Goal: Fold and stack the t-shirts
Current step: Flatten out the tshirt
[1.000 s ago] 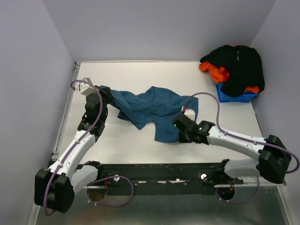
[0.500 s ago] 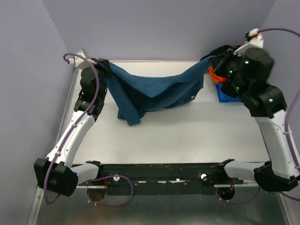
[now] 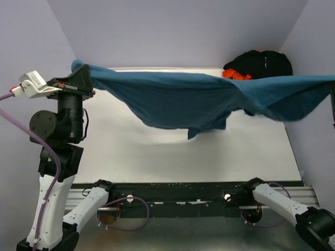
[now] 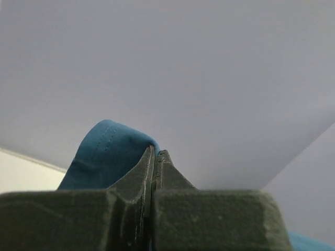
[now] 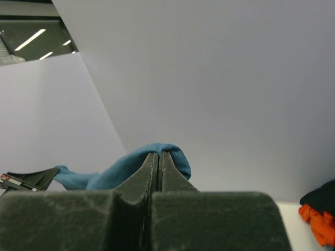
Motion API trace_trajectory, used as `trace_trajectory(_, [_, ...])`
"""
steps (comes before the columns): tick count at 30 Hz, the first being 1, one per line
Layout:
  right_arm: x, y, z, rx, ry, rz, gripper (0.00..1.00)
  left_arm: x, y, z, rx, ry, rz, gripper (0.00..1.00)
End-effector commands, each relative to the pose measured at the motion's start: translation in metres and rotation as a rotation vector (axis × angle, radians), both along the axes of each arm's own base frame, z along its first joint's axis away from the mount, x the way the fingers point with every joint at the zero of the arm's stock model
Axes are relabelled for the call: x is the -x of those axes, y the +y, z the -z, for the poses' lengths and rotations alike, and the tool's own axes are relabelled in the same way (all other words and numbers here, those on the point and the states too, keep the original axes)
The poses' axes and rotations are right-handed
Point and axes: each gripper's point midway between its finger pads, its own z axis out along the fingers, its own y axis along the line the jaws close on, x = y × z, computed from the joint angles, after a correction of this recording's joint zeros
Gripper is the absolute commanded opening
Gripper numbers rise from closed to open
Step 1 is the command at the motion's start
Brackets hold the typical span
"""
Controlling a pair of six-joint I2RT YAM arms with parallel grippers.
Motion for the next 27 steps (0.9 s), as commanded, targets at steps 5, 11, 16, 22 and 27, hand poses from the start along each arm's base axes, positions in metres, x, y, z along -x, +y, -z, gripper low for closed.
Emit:
trace_trajectory(5, [-0.081, 0.023, 0.006, 0.121, 0.112, 0.092, 0.01, -0.035, -0.004, 0.006, -0.075, 0.092, -0.042, 0.0])
trace_trajectory(11, [-0.217, 0.073, 0.091, 0.195, 0.358, 0.159, 0.01, -0.121, -0.039, 0.102, -0.022, 0.247, 0.016, 0.0])
trace_trajectory(16, [-0.241, 0.085, 0.044, 0.163, 0.293, 0.105, 0.01, -0.17, -0.039, 0.092, -0.075, 0.285, -0.03, 0.0])
trace_trajectory(22, [-0.2, 0.07, 0.018, 0.16, 0.207, 0.098, 0.01, -0.154, -0.029, -0.003, -0.123, 0.129, -0.03, 0.0])
trace_trajectory(27, [-0.136, 0.07, 0.012, 0.152, 0.126, -0.037, 0.01, -0.116, -0.027, 0.009, -0.056, 0.082, 0.012, 0.0])
